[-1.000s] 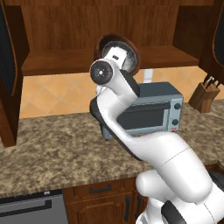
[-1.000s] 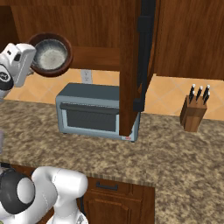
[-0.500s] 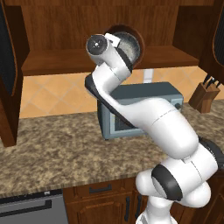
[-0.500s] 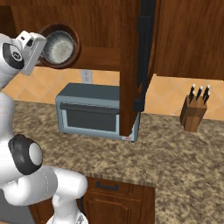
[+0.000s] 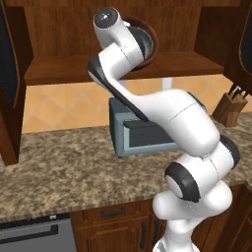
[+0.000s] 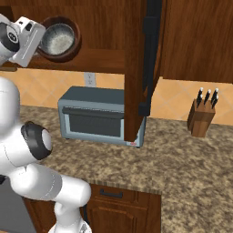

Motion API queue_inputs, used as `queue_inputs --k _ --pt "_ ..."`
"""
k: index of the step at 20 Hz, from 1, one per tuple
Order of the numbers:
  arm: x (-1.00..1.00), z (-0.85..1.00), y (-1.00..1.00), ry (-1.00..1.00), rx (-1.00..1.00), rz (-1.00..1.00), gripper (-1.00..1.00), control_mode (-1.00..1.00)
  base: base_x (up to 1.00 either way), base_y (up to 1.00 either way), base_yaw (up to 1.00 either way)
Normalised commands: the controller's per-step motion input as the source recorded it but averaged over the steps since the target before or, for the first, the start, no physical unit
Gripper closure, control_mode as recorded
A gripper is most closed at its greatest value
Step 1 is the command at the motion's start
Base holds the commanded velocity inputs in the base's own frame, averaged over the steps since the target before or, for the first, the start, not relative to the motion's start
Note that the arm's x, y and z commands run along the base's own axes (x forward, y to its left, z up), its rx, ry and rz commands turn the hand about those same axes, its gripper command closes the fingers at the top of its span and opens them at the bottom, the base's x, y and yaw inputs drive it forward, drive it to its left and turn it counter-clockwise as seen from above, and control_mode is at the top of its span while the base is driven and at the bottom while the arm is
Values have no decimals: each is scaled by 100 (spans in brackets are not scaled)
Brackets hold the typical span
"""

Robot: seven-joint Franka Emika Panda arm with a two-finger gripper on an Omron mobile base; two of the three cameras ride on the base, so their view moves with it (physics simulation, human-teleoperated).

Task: Pick up the bowls on the counter and stack them on top of one another in the open cabinet. Place the smaller bowl on top of the larger bowl.

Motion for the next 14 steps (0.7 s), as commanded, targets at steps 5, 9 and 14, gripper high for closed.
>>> queue_inputs --k 5,9,14 --pt "3 -37 2 1 -7 9 100 -100 0 0 0" --pt "57 -2 0 9 0 6 100 -100 0 0 0" --pt "93 0 -3 5 0 4 -100 -100 0 0 0"
